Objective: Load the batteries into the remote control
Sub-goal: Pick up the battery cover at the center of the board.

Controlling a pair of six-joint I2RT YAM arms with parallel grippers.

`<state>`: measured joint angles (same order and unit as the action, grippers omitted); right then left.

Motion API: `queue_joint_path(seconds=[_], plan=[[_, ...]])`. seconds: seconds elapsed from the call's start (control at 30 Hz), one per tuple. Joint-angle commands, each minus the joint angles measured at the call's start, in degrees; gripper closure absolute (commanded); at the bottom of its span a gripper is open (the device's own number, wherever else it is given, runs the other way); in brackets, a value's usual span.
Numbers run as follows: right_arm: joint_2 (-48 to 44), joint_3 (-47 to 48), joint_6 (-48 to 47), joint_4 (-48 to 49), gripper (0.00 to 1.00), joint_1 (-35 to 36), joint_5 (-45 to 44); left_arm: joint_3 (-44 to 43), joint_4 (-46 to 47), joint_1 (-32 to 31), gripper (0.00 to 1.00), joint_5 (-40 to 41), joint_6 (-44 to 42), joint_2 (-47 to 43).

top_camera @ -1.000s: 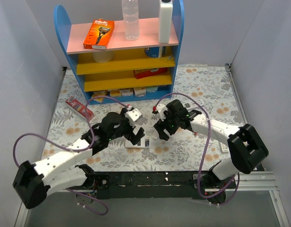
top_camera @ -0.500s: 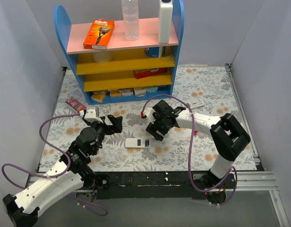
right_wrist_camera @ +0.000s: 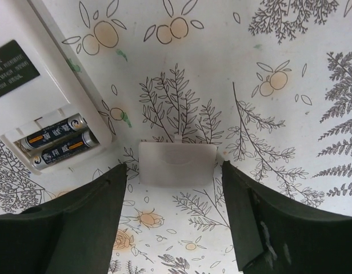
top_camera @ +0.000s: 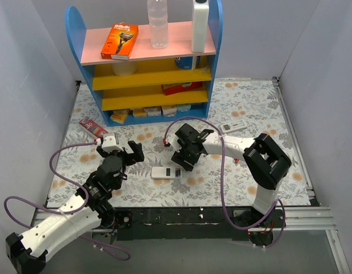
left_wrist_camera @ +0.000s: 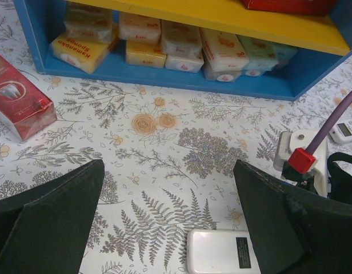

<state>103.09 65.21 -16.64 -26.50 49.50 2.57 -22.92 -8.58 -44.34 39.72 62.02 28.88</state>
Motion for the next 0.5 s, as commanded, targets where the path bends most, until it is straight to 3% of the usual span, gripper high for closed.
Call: queue_joint_path(seconds=[0.0,0.13,0.47], plan=[[2.6,2.5,1.1,-3.4,0.29,1.0,-2.2,0.4,1.3,0.2,0.02,2.0,-0.3,1.0],[2.8,2.7,1.5,-4.9,0.34,1.1,-2.4,0.5,1.7,0.2,0.02,2.4,-1.2,1.4],[2.1,2.3,2.5,-7.1,0.33,1.1,-4.9,0.9,2.8,0.2,0.02,1.8,-2.0,1.5]])
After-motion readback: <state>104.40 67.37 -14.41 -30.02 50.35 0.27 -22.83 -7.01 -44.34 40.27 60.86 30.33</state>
